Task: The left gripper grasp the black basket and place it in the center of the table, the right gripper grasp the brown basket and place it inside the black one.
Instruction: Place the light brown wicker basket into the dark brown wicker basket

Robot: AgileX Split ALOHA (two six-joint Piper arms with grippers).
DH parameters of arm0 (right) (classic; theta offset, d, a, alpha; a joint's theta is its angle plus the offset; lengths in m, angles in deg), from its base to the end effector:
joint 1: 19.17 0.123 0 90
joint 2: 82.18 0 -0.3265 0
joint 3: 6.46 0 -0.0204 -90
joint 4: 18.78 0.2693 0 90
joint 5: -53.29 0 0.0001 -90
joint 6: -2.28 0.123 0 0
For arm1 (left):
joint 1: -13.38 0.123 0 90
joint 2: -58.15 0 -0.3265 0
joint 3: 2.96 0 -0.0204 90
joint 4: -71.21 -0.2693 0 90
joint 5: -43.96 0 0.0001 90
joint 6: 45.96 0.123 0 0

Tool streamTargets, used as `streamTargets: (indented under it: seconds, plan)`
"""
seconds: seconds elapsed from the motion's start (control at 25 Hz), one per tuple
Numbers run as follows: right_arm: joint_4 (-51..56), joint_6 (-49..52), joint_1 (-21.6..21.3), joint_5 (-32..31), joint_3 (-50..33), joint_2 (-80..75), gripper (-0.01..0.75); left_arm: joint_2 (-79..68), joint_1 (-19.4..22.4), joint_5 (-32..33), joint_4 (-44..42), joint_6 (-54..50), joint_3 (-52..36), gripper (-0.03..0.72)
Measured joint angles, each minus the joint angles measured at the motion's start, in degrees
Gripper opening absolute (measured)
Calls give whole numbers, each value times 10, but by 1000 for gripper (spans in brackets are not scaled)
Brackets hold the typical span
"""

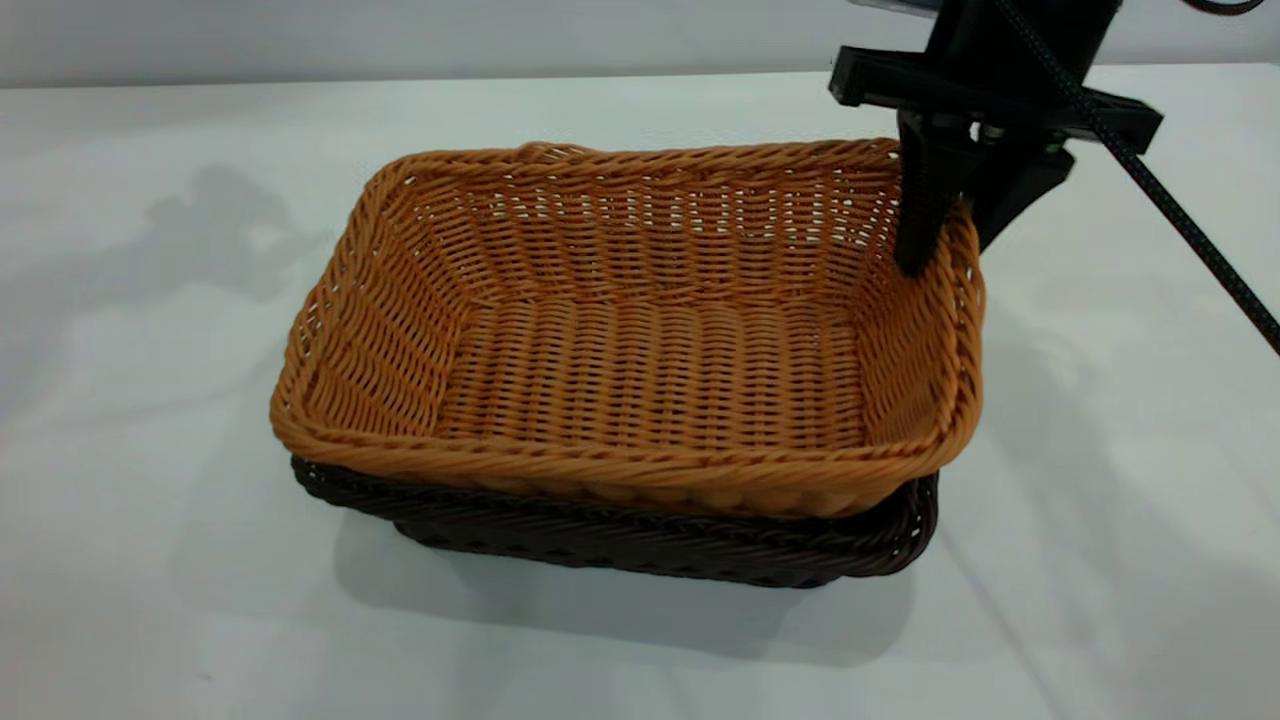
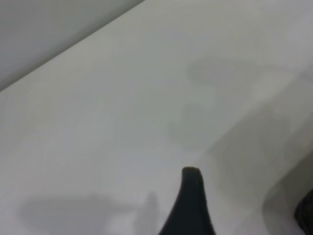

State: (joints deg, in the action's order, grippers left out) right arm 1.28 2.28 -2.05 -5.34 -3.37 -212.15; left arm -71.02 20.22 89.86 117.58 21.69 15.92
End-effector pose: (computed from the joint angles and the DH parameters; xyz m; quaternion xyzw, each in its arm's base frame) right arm 0.3997 0.1608 0.1106 0.0498 -0.9872 -0.1355 0.0683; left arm 0.5288 -0.0010 0.2150 0.2743 0.8819 -0.1504 0.3526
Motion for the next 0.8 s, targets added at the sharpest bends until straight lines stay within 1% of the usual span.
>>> streamTargets:
  seconds: [0.24, 0.4, 0.48, 0.68, 0.8]
  plan:
    - [-18, -13, 0, 33, 0, 0, 299, 0, 0, 2, 0, 0, 0, 559]
    - [-19, -22, 0, 54, 1, 0, 354, 0, 0, 10, 0, 0, 0, 559]
    - [-19, -22, 0, 55, 1, 0, 388, 0, 0, 15, 0, 0, 0, 559]
    - [-19, -22, 0, 45, 23, 1, 510, 0, 0, 17, 0, 0, 0, 559]
    - [-27, -25, 0, 25, 52, 20, 550, 5, 0, 17, -1, -1, 0, 559]
